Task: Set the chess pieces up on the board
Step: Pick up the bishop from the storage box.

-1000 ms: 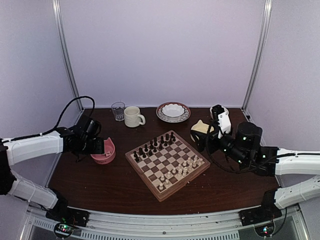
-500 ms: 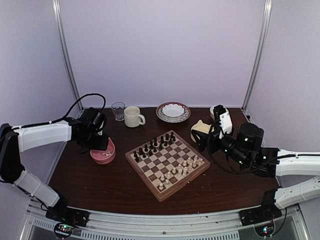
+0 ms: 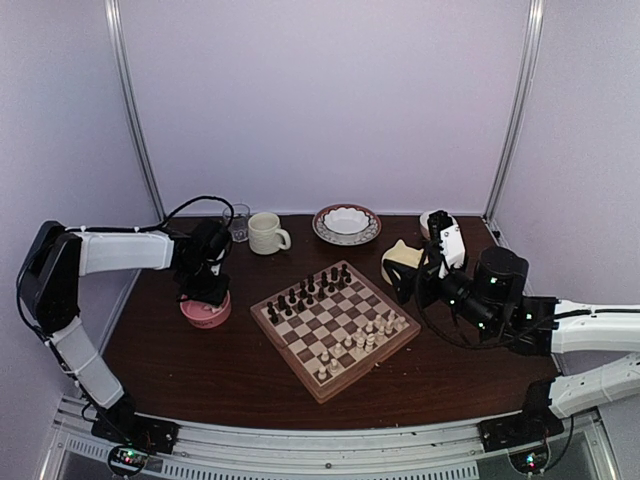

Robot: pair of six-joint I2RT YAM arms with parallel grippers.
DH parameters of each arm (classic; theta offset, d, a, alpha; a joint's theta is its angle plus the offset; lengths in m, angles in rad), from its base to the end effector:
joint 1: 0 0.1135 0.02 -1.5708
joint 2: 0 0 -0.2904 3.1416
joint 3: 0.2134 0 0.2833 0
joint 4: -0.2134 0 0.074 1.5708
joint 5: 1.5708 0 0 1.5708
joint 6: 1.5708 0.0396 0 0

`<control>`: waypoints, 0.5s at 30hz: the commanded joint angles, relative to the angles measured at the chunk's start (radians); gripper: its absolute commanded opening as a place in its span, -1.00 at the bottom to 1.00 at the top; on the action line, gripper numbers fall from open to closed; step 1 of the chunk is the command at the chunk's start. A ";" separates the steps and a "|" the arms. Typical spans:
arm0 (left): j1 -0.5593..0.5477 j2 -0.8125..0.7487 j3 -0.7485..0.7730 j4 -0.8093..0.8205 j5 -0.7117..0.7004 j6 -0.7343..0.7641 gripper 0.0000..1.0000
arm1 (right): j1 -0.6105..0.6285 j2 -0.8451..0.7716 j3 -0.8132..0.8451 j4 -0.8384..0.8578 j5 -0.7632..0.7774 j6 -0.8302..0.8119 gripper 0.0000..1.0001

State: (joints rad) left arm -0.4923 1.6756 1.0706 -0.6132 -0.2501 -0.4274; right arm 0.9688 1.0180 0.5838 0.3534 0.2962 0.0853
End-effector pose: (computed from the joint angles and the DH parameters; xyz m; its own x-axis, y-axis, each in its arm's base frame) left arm 0.3140 -0.1573 0.1887 -0.9112 0.0330 -0.4106 0.0054 0.9977 0.0682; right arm 0.1542 0.2040 0.2896 -0.0987 0.0003 -0.9951 -0.6174 0.7843 0.0615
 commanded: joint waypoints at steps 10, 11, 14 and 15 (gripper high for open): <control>0.038 0.125 0.063 -0.011 0.040 0.035 -0.30 | -0.005 -0.019 -0.010 0.023 -0.010 -0.001 0.99; 0.043 0.136 0.067 -0.012 0.051 0.034 -0.32 | -0.005 -0.020 -0.010 0.022 -0.011 -0.001 0.99; 0.060 0.168 0.083 -0.013 0.085 0.031 -0.49 | -0.005 -0.019 -0.012 0.025 -0.012 -0.001 0.99; 0.066 0.173 0.084 -0.011 0.086 0.028 -0.54 | -0.005 -0.020 -0.012 0.024 -0.012 -0.001 0.99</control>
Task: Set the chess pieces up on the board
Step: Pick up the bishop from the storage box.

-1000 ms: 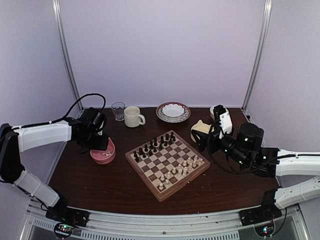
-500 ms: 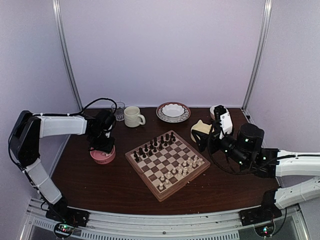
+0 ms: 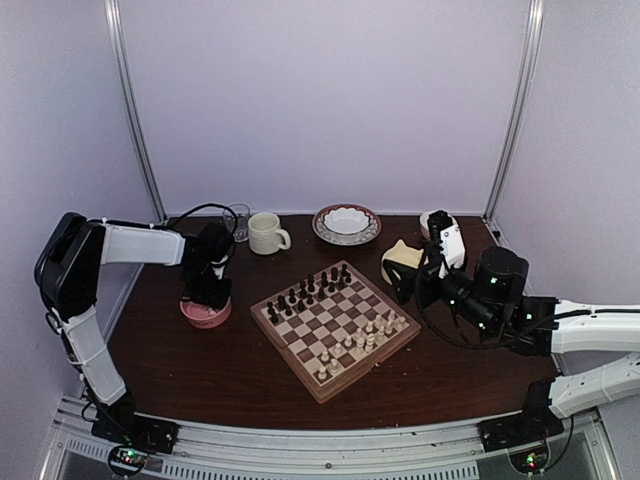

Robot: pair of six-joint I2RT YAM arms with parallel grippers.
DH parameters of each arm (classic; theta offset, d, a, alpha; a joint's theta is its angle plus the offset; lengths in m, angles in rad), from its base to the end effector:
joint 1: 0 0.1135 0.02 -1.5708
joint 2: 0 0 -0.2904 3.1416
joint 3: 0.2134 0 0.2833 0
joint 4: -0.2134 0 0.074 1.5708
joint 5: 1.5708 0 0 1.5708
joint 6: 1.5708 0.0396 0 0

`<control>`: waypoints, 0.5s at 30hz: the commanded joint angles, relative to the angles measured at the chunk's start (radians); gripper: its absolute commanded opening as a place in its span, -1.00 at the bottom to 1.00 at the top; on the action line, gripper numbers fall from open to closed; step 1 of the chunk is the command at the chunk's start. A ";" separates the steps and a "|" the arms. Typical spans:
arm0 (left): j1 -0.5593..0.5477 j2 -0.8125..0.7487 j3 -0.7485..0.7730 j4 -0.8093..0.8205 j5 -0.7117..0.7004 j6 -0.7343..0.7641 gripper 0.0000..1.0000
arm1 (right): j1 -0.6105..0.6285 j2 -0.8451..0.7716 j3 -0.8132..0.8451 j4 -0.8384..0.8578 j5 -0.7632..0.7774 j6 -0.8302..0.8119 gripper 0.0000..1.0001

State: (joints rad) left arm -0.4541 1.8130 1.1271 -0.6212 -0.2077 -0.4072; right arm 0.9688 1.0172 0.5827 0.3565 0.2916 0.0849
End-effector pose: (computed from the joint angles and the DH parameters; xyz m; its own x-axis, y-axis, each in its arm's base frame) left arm 0.3373 -0.1555 0.1576 -0.9475 0.0313 -0.3182 0.0062 0.9968 0.0796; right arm 0.1540 0.2040 0.2897 -0.0971 0.0020 -0.9953 -0.6211 0.7813 0.0622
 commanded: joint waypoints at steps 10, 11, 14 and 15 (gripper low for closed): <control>0.034 -0.108 -0.013 0.031 -0.024 -0.020 -0.79 | -0.005 -0.016 -0.012 0.024 -0.013 -0.002 0.99; 0.034 -0.134 -0.027 0.042 -0.028 -0.025 -0.79 | -0.005 -0.015 -0.011 0.025 -0.015 -0.002 0.99; 0.034 -0.223 -0.083 0.087 0.000 -0.039 -0.79 | -0.005 -0.009 -0.009 0.028 -0.023 -0.003 0.99; 0.034 -0.254 -0.105 0.102 0.015 -0.045 -0.79 | -0.005 -0.006 -0.009 0.027 -0.029 -0.004 0.99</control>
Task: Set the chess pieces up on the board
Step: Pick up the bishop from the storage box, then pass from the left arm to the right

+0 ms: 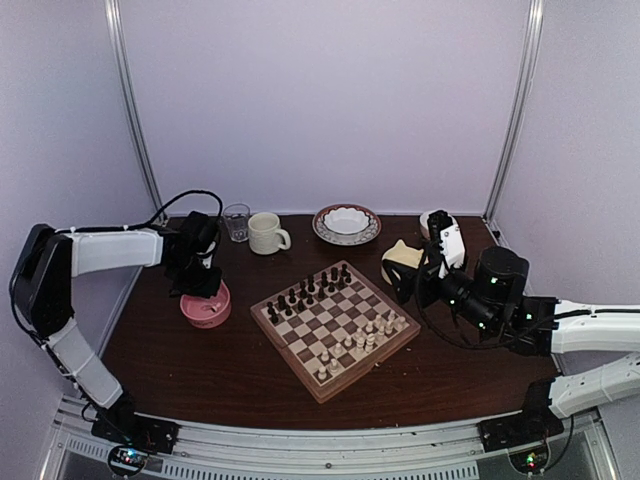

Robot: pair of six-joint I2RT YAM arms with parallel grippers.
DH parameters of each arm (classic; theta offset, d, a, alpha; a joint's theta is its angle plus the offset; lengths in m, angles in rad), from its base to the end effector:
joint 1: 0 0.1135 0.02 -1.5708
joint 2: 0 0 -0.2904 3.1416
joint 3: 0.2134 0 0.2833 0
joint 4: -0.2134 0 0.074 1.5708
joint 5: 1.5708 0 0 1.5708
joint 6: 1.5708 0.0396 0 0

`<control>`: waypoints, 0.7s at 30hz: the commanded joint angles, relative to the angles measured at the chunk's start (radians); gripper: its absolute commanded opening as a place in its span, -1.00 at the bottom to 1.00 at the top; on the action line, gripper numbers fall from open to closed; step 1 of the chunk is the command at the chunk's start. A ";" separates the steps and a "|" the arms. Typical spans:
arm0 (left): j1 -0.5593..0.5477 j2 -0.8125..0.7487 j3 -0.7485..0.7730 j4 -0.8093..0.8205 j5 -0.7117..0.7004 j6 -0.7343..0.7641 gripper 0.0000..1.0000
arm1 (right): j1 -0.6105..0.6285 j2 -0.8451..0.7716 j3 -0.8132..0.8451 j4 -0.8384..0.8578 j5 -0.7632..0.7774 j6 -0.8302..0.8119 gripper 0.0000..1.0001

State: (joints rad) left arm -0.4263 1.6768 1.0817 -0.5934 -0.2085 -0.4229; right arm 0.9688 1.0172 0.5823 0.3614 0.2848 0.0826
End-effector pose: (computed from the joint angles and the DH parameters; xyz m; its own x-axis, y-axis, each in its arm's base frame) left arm 0.3273 -0.1396 0.1921 -0.9075 -0.0288 -0.4190 -0.0419 0.9989 0.0220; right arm 0.1538 0.2042 0.2901 -0.0936 0.0036 -0.9956 -0.6267 0.7768 0.0617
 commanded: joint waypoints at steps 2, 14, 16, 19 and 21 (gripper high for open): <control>0.006 -0.175 -0.101 0.102 0.039 -0.040 -0.79 | -0.005 0.003 -0.004 0.023 -0.035 -0.005 0.99; 0.005 -0.438 -0.316 0.284 0.428 -0.121 -0.77 | -0.001 0.080 0.052 -0.006 -0.254 -0.035 0.99; 0.003 -0.488 -0.371 0.364 0.517 -0.183 -0.76 | 0.008 0.106 0.063 -0.005 -0.272 -0.041 0.99; -0.011 -0.556 -0.457 0.496 0.593 -0.300 -0.76 | 0.034 0.150 0.074 0.012 -0.282 -0.057 0.99; -0.039 -0.604 -0.515 0.593 0.591 -0.387 -0.75 | 0.069 0.179 0.088 0.023 -0.269 -0.084 0.99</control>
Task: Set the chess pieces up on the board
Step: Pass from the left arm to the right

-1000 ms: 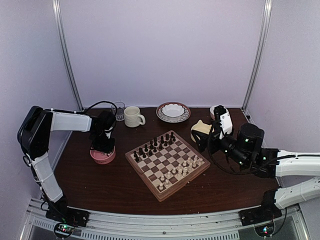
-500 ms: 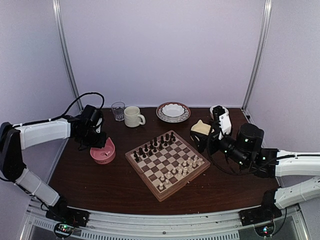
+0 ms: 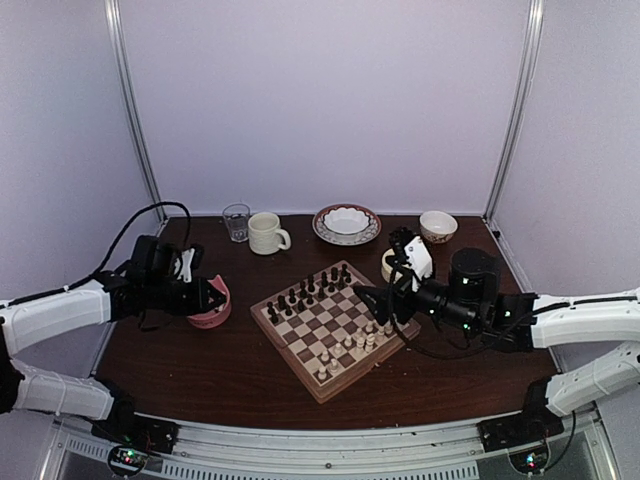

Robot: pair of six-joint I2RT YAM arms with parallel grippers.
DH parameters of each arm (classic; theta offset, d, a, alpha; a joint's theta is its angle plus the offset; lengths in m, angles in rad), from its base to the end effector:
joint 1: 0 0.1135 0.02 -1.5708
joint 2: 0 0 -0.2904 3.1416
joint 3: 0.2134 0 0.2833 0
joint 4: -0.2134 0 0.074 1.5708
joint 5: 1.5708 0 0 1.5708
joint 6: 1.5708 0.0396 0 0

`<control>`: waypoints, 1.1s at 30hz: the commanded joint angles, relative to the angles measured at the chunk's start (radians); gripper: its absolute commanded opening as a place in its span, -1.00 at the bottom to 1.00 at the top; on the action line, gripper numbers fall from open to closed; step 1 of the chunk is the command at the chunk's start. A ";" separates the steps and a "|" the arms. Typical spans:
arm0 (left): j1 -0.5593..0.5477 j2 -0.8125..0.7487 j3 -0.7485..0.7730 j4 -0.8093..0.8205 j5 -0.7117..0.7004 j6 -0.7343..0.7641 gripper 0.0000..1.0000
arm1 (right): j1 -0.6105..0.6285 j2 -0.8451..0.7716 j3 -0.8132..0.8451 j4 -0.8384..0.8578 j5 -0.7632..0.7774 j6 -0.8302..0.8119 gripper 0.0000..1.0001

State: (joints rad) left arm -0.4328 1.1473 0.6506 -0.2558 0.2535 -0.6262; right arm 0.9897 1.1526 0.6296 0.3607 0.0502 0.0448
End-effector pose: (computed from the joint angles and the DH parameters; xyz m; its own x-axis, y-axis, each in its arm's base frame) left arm 0.2270 -0.1158 0.2223 -0.8381 -0.2378 -0.4910 0.1000 0.8178 -0.5667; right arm 0.1575 0.2363 0.2742 -0.1248 -0.1085 -0.9862 -0.8028 0.5951 0.0361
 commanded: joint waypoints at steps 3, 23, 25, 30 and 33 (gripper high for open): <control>-0.099 -0.130 -0.184 0.409 0.089 -0.310 -0.72 | 0.115 0.095 0.059 0.052 -0.005 -0.129 0.99; -0.424 -0.090 -0.276 0.776 -0.107 -0.508 -0.70 | 0.184 0.460 0.280 0.081 -0.045 -0.109 0.86; -0.430 -0.072 -0.281 0.808 -0.109 -0.518 -0.70 | 0.190 0.497 0.293 0.110 -0.067 -0.078 0.85; -0.447 -0.029 -0.280 0.868 -0.107 -0.535 -0.70 | 0.213 0.557 0.345 0.108 -0.055 -0.079 0.87; -0.456 -0.009 -0.272 0.877 -0.105 -0.535 -0.70 | 0.215 0.580 0.359 0.121 -0.057 -0.085 0.80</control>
State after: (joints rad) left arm -0.8742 1.1183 0.3767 0.5266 0.1570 -1.1503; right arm 1.1950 1.7176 0.9401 0.4442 0.0021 -0.0563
